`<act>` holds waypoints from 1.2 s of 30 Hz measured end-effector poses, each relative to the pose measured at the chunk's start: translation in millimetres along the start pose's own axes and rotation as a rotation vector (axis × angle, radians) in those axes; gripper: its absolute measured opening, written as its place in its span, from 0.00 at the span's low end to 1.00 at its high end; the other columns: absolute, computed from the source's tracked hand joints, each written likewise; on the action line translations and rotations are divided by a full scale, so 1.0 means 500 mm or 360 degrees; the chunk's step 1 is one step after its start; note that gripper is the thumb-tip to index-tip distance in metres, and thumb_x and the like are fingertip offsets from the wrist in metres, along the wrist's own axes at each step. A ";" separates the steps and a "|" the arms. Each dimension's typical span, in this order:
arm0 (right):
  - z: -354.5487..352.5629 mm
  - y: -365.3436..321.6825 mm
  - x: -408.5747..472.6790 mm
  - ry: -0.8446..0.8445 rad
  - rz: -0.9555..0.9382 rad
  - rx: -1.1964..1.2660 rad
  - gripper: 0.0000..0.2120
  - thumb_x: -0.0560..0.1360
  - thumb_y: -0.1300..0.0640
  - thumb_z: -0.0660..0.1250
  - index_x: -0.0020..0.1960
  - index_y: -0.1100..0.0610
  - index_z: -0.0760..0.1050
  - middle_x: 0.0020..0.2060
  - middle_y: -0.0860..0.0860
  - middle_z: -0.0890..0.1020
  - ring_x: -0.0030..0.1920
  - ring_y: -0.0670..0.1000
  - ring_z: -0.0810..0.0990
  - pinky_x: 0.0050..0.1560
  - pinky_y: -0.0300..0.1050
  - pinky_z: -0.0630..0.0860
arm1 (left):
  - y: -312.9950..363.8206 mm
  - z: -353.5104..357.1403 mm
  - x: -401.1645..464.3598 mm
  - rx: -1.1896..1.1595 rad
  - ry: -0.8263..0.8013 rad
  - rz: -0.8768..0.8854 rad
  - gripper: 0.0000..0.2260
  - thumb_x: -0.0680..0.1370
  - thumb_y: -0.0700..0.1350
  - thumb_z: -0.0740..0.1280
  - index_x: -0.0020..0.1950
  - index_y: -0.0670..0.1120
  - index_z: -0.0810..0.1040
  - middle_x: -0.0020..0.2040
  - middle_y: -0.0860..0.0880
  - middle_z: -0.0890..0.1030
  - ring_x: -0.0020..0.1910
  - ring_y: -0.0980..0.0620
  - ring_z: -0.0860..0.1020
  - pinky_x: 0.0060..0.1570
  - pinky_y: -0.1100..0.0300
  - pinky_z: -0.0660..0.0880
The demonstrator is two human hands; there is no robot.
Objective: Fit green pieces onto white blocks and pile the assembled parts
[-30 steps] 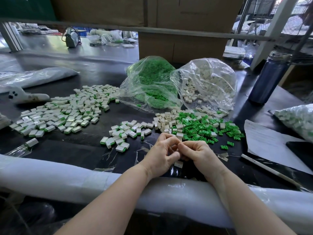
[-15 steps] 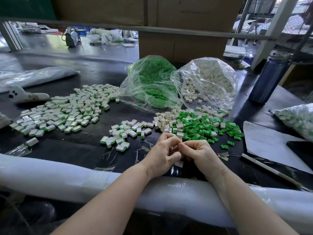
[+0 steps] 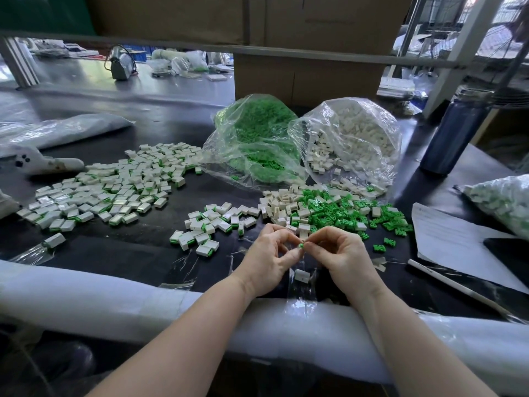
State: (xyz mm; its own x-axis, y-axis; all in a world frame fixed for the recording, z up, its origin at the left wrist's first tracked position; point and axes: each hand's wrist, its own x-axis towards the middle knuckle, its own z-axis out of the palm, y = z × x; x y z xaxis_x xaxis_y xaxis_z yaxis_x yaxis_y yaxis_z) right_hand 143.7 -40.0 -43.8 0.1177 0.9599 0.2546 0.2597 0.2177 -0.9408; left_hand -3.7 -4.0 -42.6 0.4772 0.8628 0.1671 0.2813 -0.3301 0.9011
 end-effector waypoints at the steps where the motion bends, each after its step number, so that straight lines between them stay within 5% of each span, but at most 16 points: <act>1: 0.001 0.001 0.001 -0.0005 -0.0001 -0.0055 0.09 0.70 0.68 0.71 0.36 0.56 0.78 0.26 0.43 0.78 0.28 0.38 0.74 0.32 0.29 0.70 | 0.000 0.000 0.000 0.0024 -0.0002 0.0004 0.01 0.76 0.40 0.68 0.46 0.45 0.76 0.51 0.48 0.71 0.40 0.58 0.71 0.43 0.74 0.70; 5: 0.001 0.001 0.002 0.0054 0.0002 -0.0137 0.09 0.72 0.65 0.70 0.36 0.53 0.78 0.28 0.42 0.79 0.30 0.38 0.75 0.34 0.28 0.70 | -0.003 -0.001 -0.002 0.0007 0.0038 0.0002 0.02 0.76 0.41 0.68 0.47 0.43 0.78 0.43 0.50 0.77 0.39 0.56 0.75 0.43 0.68 0.74; 9: -0.006 0.012 0.004 0.0352 0.0087 -0.0304 0.07 0.73 0.62 0.69 0.39 0.53 0.78 0.34 0.48 0.80 0.36 0.46 0.78 0.38 0.37 0.75 | -0.013 -0.005 0.000 -0.0042 0.0345 -0.0145 0.05 0.76 0.40 0.66 0.50 0.48 0.77 0.41 0.50 0.80 0.41 0.52 0.79 0.46 0.62 0.77; 12: -0.013 0.017 0.004 0.0489 0.0140 -0.0498 0.05 0.74 0.60 0.68 0.40 0.54 0.77 0.37 0.51 0.80 0.39 0.51 0.76 0.41 0.41 0.72 | -0.022 -0.009 0.003 0.0076 0.0646 -0.0227 0.07 0.77 0.38 0.65 0.51 0.48 0.77 0.41 0.52 0.80 0.38 0.58 0.79 0.40 0.72 0.75; 15: -0.014 0.017 0.006 0.0508 0.0163 -0.0668 0.03 0.75 0.61 0.67 0.42 0.55 0.78 0.41 0.52 0.79 0.44 0.53 0.76 0.48 0.46 0.73 | -0.024 -0.014 0.005 0.0280 0.0846 -0.0230 0.10 0.77 0.37 0.64 0.56 0.45 0.78 0.51 0.50 0.77 0.45 0.56 0.76 0.42 0.79 0.67; 19: -0.014 0.018 0.006 0.0510 0.0190 -0.0826 0.05 0.76 0.61 0.65 0.48 0.58 0.80 0.43 0.47 0.74 0.53 0.54 0.74 0.55 0.43 0.69 | -0.024 -0.012 0.004 0.0528 0.0735 -0.0303 0.16 0.77 0.39 0.64 0.65 0.41 0.72 0.63 0.47 0.66 0.54 0.53 0.71 0.51 0.75 0.60; 23: -0.015 0.023 0.006 0.0476 0.0224 -0.0991 0.08 0.77 0.61 0.63 0.54 0.58 0.79 0.46 0.47 0.71 0.59 0.53 0.70 0.48 0.32 0.57 | -0.025 -0.006 0.005 0.0743 0.0560 -0.0466 0.22 0.79 0.45 0.62 0.71 0.40 0.64 0.72 0.45 0.57 0.71 0.47 0.59 0.67 0.63 0.56; 28: -0.011 0.023 0.007 0.0387 0.0246 -0.1141 0.11 0.77 0.59 0.63 0.59 0.56 0.77 0.52 0.49 0.71 0.61 0.52 0.67 0.56 0.36 0.59 | -0.025 0.002 0.005 0.1048 0.0414 -0.0380 0.22 0.80 0.45 0.57 0.75 0.48 0.58 0.76 0.49 0.49 0.75 0.49 0.45 0.73 0.56 0.46; 32: -0.004 0.019 0.007 0.0323 0.0282 -0.1303 0.16 0.78 0.57 0.62 0.65 0.51 0.74 0.60 0.52 0.71 0.63 0.53 0.65 0.64 0.48 0.61 | -0.027 0.006 0.004 0.1107 0.0306 -0.0246 0.22 0.80 0.40 0.56 0.73 0.53 0.62 0.76 0.52 0.53 0.75 0.52 0.47 0.72 0.56 0.48; 36: 0.000 0.016 0.008 0.0243 0.0334 -0.1499 0.16 0.79 0.52 0.60 0.66 0.47 0.73 0.65 0.51 0.68 0.65 0.53 0.63 0.64 0.50 0.60 | -0.029 0.005 0.002 0.1070 0.0356 -0.0165 0.18 0.79 0.43 0.60 0.69 0.52 0.69 0.67 0.53 0.66 0.68 0.52 0.60 0.67 0.58 0.57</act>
State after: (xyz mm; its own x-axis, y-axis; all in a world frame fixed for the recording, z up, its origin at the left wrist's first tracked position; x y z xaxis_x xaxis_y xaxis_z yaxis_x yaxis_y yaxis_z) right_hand 146.2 -34.7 -50.4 0.3547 0.9152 0.1912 0.8711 -0.2492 -0.4232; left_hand -5.4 0.9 -56.6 0.2583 0.9366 0.2369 0.8025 -0.3446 0.4872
